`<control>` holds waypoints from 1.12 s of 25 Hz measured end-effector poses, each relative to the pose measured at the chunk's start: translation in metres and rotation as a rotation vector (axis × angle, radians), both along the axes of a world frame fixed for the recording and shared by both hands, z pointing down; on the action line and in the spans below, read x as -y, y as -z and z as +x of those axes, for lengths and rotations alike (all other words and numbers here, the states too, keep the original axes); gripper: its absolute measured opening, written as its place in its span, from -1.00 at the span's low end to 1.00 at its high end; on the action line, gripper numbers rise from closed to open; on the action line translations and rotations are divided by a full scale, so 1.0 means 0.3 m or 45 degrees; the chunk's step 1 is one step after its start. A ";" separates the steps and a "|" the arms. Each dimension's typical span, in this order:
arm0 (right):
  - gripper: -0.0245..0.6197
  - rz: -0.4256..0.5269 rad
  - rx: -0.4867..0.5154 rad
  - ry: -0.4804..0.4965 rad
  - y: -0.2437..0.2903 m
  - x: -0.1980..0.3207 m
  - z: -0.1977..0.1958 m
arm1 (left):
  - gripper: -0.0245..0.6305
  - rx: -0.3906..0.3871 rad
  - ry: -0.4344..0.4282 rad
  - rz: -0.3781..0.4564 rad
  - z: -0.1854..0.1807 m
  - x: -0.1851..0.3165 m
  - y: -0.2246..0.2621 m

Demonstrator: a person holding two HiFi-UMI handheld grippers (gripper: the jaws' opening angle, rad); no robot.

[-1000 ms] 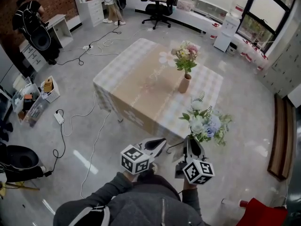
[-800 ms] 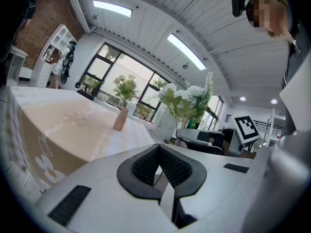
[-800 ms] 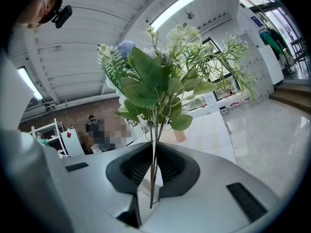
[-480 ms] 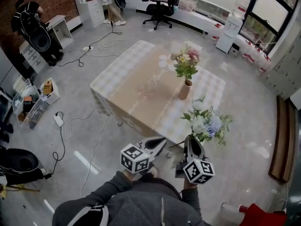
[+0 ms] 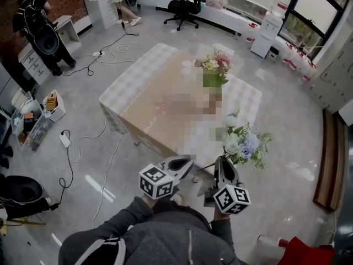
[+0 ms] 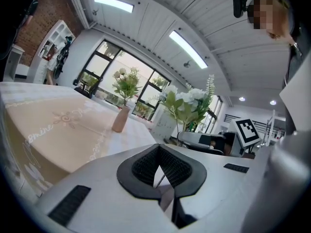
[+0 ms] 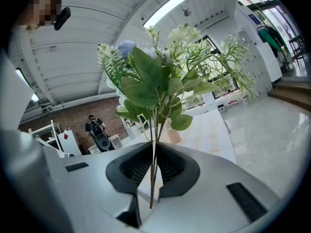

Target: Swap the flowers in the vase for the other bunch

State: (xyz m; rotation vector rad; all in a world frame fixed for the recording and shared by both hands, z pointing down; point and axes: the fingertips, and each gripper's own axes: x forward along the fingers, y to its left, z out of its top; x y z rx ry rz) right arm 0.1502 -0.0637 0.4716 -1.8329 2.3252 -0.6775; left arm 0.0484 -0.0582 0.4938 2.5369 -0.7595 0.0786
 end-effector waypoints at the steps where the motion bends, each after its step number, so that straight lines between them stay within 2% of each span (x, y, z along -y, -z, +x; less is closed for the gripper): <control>1: -0.81 0.002 0.002 -0.002 0.003 -0.003 0.002 | -0.90 0.005 -0.001 0.000 0.001 0.000 0.001; 18: -0.82 -0.031 0.039 -0.084 -0.037 -0.075 0.033 | -0.90 0.015 0.016 -0.018 -0.038 -0.011 -0.006; 28: -0.82 -0.023 0.040 -0.106 -0.012 0.050 0.078 | -0.90 -0.023 0.053 0.033 -0.020 0.167 0.056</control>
